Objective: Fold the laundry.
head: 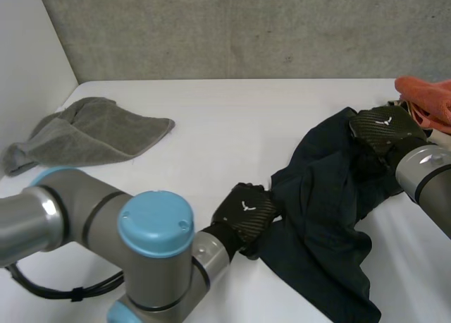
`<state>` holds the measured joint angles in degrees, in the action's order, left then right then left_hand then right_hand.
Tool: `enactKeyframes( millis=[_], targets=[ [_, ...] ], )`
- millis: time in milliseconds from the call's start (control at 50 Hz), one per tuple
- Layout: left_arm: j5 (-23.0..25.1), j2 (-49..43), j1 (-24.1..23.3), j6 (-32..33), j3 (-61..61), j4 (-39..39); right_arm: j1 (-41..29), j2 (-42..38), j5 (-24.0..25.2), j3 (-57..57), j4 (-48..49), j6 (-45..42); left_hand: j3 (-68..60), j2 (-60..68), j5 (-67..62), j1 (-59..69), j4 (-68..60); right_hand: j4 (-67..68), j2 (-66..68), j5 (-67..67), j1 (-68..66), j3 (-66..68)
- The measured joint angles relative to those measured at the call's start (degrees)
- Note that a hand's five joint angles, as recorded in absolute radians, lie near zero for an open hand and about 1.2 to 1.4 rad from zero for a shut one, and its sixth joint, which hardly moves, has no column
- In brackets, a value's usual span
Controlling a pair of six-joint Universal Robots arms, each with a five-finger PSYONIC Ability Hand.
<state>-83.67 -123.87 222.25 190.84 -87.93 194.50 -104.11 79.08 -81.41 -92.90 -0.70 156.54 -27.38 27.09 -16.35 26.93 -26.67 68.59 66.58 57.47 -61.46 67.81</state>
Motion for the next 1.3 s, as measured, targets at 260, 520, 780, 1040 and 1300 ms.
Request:
enactKeyframes(
  millis=[260, 520, 780, 1040, 1300],
  targets=[
    [-0.2, -8.34, -3.19, 0.43, 8.53, -0.67, 0.99, 0.02, 0.02, -2.96, 2.68, 0.07, -17.61, 17.97, -18.59, 20.16, -18.43, 0.0, 0.0, 0.0, 0.0, 0.0],
    [-10.99, -7.82, 0.65, 3.85, 17.2, -1.84, 0.77, 1.27, -0.27, -3.68, 1.02, -0.61, -40.71, 41.21, -40.7, 37.61, -41.94, 0.0, 0.0, 0.0, 0.0, 0.0],
    [-2.47, -3.84, 16.54, 16.47, 22.69, 0.22, -1.29, 4.34, 0.35, -10.67, -0.29, 3.4, -40.72, 41.38, -41.09, 38.24, -41.96, 0.01, 0.0, 0.16, 0.0, 0.0],
    [2.48, -11.14, 17.13, 20.11, 22.66, 0.8, -9.32, -6.38, -7.94, -11.04, 11.88, 9.22, 6.17, -5.96, 5.96, -6.97, 6.07, 0.01, 0.0, 0.17, -1.02, 0.0],
    [0.21, 14.9, 18.27, 17.48, -5.36, -0.99, -9.12, -5.31, -10.38, -10.22, 11.52, 8.83, -8.56, 9.08, -9.65, 10.1, -9.45, 0.01, 0.0, 0.17, -1.02, 0.0]
  ],
)
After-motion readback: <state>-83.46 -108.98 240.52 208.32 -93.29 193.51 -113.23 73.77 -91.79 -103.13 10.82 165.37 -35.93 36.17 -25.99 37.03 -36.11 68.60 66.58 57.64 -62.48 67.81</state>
